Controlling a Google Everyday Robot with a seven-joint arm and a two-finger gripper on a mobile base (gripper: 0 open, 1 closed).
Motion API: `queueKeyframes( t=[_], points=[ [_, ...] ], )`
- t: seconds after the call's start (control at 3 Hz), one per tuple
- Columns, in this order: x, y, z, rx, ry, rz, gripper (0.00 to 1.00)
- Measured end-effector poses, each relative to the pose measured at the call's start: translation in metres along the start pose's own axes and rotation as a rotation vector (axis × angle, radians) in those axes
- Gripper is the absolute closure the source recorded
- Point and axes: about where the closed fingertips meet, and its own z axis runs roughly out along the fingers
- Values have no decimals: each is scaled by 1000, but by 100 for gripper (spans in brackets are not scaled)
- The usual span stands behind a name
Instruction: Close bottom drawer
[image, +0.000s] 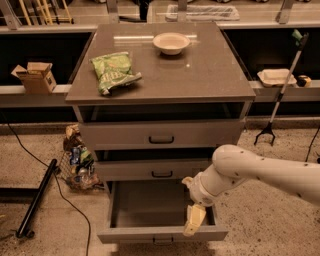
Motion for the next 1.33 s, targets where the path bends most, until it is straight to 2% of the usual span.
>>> queueKeyframes(
  t=[0.33, 0.67, 1.0, 1.33],
  points=[
    [35, -25, 56, -13, 0, -16, 0],
    [65, -39, 127, -67, -53, -25, 0],
    [65, -39, 126, -66, -53, -25, 0],
    [96, -37, 153, -118, -8, 3, 0]
  ],
)
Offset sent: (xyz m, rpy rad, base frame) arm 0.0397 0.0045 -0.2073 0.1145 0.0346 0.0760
